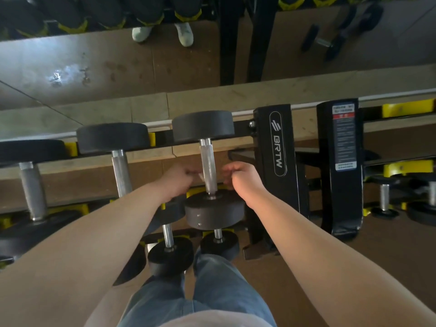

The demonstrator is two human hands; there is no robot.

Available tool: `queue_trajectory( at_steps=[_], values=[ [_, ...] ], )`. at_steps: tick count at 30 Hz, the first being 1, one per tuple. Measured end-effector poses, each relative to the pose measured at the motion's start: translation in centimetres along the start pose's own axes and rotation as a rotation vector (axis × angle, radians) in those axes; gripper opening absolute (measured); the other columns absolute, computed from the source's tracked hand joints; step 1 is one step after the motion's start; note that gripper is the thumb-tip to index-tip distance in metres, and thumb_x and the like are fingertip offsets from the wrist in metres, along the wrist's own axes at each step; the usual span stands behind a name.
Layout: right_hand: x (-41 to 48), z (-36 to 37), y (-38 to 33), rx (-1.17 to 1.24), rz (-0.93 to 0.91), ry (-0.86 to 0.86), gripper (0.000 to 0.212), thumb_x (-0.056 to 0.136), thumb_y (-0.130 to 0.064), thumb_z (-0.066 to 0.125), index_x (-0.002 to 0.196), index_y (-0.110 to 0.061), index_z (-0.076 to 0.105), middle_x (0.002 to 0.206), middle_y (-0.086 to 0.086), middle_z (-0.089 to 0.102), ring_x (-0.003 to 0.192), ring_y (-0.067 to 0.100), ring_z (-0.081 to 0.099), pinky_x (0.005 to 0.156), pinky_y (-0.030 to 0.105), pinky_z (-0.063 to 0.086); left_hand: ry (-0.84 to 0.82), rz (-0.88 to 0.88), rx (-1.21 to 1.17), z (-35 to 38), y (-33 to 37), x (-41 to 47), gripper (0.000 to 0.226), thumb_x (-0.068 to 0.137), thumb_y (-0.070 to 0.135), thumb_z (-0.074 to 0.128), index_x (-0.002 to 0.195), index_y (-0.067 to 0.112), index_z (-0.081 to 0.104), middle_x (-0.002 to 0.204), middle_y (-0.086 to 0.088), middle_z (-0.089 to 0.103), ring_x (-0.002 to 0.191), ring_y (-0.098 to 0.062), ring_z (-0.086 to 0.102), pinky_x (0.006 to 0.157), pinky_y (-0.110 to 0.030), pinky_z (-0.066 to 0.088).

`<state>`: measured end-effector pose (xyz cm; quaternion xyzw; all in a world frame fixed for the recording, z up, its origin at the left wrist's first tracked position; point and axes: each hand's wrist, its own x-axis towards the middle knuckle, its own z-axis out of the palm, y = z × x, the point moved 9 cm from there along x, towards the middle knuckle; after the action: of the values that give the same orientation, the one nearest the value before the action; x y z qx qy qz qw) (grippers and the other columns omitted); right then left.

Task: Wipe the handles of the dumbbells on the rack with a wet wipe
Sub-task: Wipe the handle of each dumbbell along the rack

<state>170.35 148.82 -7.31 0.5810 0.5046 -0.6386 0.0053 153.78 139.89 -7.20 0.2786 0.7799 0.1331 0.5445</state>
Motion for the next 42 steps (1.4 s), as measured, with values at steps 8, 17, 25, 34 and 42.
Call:
queue_trajectory(
  at_steps=[8, 17, 25, 34, 42],
  values=[
    [-0.1, 0.9, 0.9, -0.109, -0.001, -0.007, 0.045, 0.096, 0.002, 0.044, 0.095, -0.035, 0.069, 0.101, -0.007, 0.072, 0.097, 0.012, 0.069, 0.096, 0.037, 0.055, 0.152, -0.056, -0.357, -1.9, 0.9, 2.1, 0.038, 0.102, 0.008, 0.052, 0.136, 0.017, 0.065, 0.075, -0.001, 0.059, 0.062, -0.016, 0.048, 0.059, -0.034, 0.048],
    [-0.5, 0.7, 1.4, -0.078, -0.015, 0.020, 0.051, 0.093, 0.009, 0.039, 0.098, -0.027, 0.076, 0.098, -0.003, 0.072, 0.089, 0.010, 0.068, 0.086, 0.026, 0.054, -0.163, -0.023, 0.094, 1.6, 0.0, -0.6, 0.015, 0.103, 0.020, 0.059, 0.107, 0.033, 0.063, 0.099, 0.013, 0.056, 0.080, -0.002, 0.050, 0.078, -0.026, 0.045],
    [-0.4, 0.6, 1.1, -0.051, 0.002, 0.009, 0.049, 0.092, 0.012, 0.039, 0.103, -0.018, 0.076, 0.096, -0.001, 0.072, 0.084, 0.011, 0.067, 0.077, 0.022, 0.051, -0.136, -0.029, -0.219, 1.0, 0.3, 2.1, 0.030, 0.104, 0.013, 0.055, 0.132, 0.019, 0.063, 0.097, -0.002, 0.067, 0.076, -0.014, 0.056, 0.069, -0.030, 0.050],
    [-0.3, 0.6, 1.0, -0.052, -0.011, -0.001, 0.048, 0.094, 0.013, 0.041, 0.098, -0.021, 0.074, 0.095, 0.000, 0.071, 0.082, 0.010, 0.066, 0.084, 0.026, 0.054, 0.148, -0.069, -0.446, -1.7, 0.1, 2.3, 0.028, 0.102, 0.013, 0.056, 0.127, 0.017, 0.066, 0.099, -0.006, 0.067, 0.073, -0.016, 0.055, 0.063, -0.028, 0.045],
    [-1.1, 0.6, 0.9, -0.070, -0.023, 0.028, 0.046, 0.094, 0.008, 0.041, 0.096, -0.027, 0.072, 0.096, -0.003, 0.071, 0.091, 0.012, 0.067, 0.096, 0.036, 0.055, 0.199, 0.023, -0.390, -1.3, 0.2, -1.4, 0.015, 0.100, 0.024, 0.064, 0.113, 0.025, 0.071, 0.121, -0.003, 0.071, 0.108, -0.031, 0.066, 0.074, -0.029, 0.053]
  ],
)
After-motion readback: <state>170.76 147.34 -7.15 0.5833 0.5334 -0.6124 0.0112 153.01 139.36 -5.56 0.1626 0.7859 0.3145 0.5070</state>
